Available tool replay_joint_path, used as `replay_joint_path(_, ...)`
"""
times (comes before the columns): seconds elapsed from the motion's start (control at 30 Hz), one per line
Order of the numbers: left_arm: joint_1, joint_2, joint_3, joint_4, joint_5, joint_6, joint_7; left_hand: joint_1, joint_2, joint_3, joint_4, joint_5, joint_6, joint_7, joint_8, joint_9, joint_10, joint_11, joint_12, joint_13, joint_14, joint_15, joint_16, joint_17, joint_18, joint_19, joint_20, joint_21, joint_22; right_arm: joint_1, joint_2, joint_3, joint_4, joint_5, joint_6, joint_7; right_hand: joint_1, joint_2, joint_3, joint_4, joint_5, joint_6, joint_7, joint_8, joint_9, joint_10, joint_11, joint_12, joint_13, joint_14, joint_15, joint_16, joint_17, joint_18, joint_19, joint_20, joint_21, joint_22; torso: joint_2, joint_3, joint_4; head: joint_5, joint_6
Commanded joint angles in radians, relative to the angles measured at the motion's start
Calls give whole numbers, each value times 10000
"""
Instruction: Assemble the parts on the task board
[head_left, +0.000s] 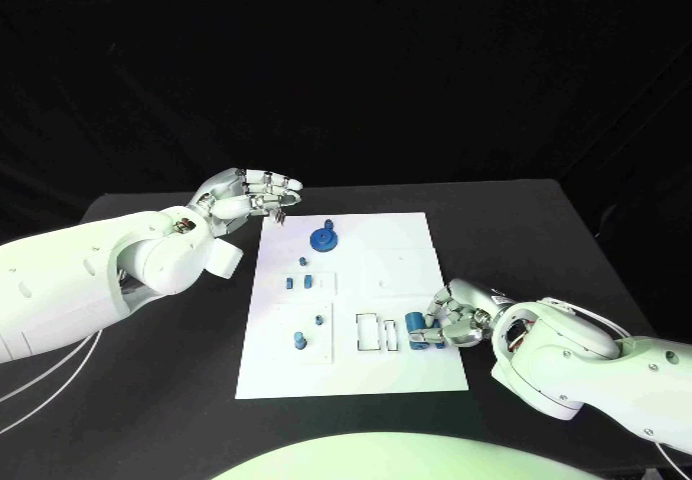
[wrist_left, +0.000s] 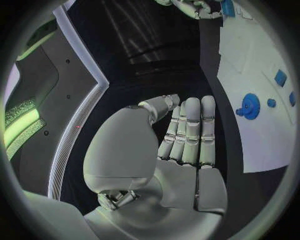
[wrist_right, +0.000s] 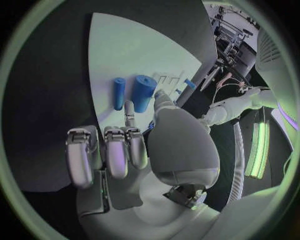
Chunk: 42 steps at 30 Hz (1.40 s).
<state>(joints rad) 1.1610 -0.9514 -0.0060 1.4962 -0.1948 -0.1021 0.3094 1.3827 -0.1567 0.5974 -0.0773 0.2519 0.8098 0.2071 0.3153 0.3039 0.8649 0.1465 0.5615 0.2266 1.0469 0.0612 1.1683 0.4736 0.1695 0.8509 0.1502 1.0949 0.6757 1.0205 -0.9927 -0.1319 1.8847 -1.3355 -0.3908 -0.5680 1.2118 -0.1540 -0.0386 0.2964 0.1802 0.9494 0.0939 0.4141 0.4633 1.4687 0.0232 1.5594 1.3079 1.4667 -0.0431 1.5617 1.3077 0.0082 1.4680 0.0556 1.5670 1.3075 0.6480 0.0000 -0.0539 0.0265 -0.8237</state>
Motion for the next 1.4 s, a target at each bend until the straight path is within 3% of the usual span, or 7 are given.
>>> replay_joint_path(0.03,6,12,6,35,-15,195,-15,-112,-12,30,27,52,-50,125,35,9,-53,0,35,-17,-58,31,60,10,165,-19,62,-49,-12,-22,74,-7,-87,-357,348,-379,-20,27,-38,-7,-8,80,-16,45,13,927,-69,27,2504,1018,-89,55,2513,-82,1028,-60,38,2633,-4,-8,13,8,18)
replay_joint_path(0.23,5,3,6,36,-26,229,-40,-171,-5,25,71,52,-60,126,48,14,-71,3,60,-21,-56,38,69,13,164,-21,73,-69,-30,-67,359,-26,-366,-476,480,-601,-108,20,-66,2,-43,83,-20,58,24,908,-73,8,2479,1018,-93,55,2514,-82,1028,-64,38,2633,-5,-16,-10,28,-7)
replay_joint_path(0.47,5,-5,6,43,-23,261,-59,-188,-4,24,83,53,-65,126,51,15,-78,3,67,-22,-57,39,71,14,165,-21,76,-77,-36,-133,633,-36,-546,-557,525,-700,-182,82,-46,-7,-4,92,-29,79,40,917,-80,15,2491,1018,-97,56,2517,-82,1028,-68,38,2633,-6,-8,25,19,-17)
replay_joint_path(0.7,5,-28,5,58,-19,289,-71,-188,-4,24,83,53,-65,126,51,15,-78,3,67,-22,-57,39,71,14,165,-21,76,-77,-36,-168,709,-39,-549,-581,372,-691,298,324,279,-42,843,124,-58,113,65,934,-110,26,2516,1020,-122,59,2528,-82,1028,-87,38,2633,-4,-11,-4,49,-12)
replay_joint_path(0.97,5,-25,5,59,-18,313,-79,-209,0,27,100,56,-71,125,57,17,-89,2,78,-25,-58,41,75,15,166,-22,80,-89,-47,-178,713,-39,-396,-299,-412,-435,717,610,773,-63,1826,381,-177,140,31,995,-214,86,2595,1030,-204,74,2577,-82,1028,-146,38,2633,-8,2,-3,75,-7)
replay_joint_path(1.13,5,-23,5,49,-16,323,-79,-209,0,27,100,56,-71,125,57,17,-89,2,78,-25,-58,41,75,15,166,-22,80,-89,-47,-149,586,-16,-108,107,-869,-173,864,665,1081,-69,2191,515,-255,150,8,1017,-287,109,2623,1026,-267,68,2560,-82,1028,-201,38,2633,-10,0,-6,69,5)
replay_joint_path(1.4,5,-10,5,48,-11,362,-70,-269,-6,24,141,58,-87,126,68,21,-117,6,99,-31,-64,48,81,17,165,-23,88,-119,-71,175,402,45,359,683,-1181,22,857,682,1177,-52,2243,578,-274,167,7,1021,-306,114,2629,1032,-284,77,2590,-82,1028,-218,38,2633,-12,-5,-6,46,24)
